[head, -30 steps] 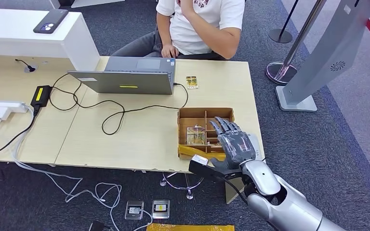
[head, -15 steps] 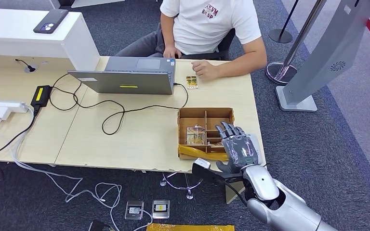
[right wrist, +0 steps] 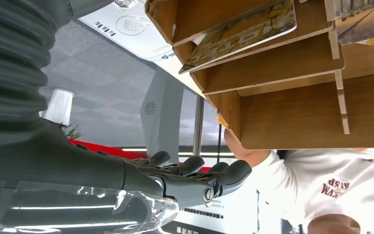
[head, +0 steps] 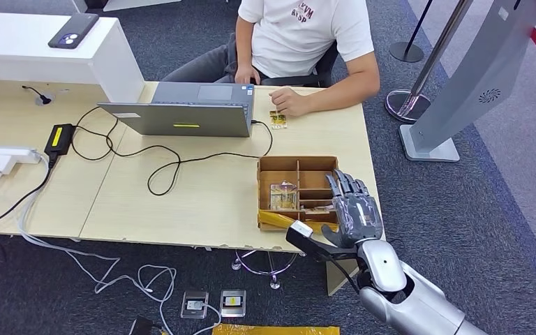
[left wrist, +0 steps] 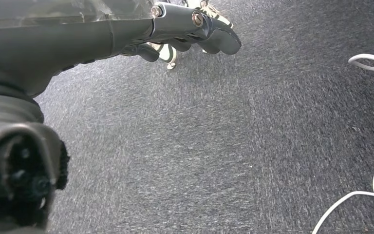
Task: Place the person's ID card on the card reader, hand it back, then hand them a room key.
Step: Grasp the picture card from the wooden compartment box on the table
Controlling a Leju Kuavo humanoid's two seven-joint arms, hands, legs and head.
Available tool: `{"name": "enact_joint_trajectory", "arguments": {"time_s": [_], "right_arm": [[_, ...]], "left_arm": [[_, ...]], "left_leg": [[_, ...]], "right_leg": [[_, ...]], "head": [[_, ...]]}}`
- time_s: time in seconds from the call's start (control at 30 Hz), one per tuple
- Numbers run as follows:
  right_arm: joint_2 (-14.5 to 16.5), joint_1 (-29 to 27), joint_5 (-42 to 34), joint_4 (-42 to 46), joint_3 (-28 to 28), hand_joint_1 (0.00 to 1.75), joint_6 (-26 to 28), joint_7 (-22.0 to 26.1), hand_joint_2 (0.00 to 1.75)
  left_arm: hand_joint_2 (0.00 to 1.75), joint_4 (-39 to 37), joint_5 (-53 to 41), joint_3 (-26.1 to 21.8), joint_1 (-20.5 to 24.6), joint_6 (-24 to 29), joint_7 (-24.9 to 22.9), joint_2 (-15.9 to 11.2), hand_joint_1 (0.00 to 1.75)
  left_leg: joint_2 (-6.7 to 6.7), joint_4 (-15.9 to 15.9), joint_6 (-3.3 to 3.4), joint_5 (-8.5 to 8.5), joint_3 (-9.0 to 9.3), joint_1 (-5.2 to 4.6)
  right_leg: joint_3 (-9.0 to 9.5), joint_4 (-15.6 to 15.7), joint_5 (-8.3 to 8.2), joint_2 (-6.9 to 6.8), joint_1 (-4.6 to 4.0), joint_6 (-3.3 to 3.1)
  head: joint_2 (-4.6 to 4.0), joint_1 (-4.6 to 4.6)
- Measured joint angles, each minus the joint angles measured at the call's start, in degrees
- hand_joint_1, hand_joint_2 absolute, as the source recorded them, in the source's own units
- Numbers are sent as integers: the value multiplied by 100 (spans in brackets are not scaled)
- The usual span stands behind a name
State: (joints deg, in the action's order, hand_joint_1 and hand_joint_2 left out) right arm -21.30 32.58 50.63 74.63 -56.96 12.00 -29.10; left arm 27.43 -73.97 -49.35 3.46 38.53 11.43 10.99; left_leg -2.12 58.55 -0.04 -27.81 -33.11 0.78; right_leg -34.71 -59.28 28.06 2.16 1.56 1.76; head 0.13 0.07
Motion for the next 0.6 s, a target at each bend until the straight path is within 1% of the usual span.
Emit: {"name": "enact_joint_trajectory", "arguments": {"time_s": [0.53, 0.57, 0.6], "right_arm": [[225, -22, 37, -388, 118, 0, 15, 297, 175], [242, -22, 37, -408, 119, 13, 6, 316, 175], [264, -22, 36, -431, 119, 36, -9, 337, 175]], "left_arm": [[0, 0, 22, 0, 26, 1, -13, 2, 0], [0, 0, 22, 0, 27, 1, -13, 2, 0], [0, 0, 23, 0, 27, 1, -13, 2, 0]], "left_leg": [[0, 0, 0, 0, 0, 1], [0, 0, 0, 0, 0, 1], [0, 0, 0, 0, 0, 1]], "right_leg": [[0, 0, 0, 0, 0, 0], [0, 0, 0, 0, -1, 0], [0, 0, 0, 0, -1, 0]], "head": [[0, 2], [0, 1], [0, 1]]}}
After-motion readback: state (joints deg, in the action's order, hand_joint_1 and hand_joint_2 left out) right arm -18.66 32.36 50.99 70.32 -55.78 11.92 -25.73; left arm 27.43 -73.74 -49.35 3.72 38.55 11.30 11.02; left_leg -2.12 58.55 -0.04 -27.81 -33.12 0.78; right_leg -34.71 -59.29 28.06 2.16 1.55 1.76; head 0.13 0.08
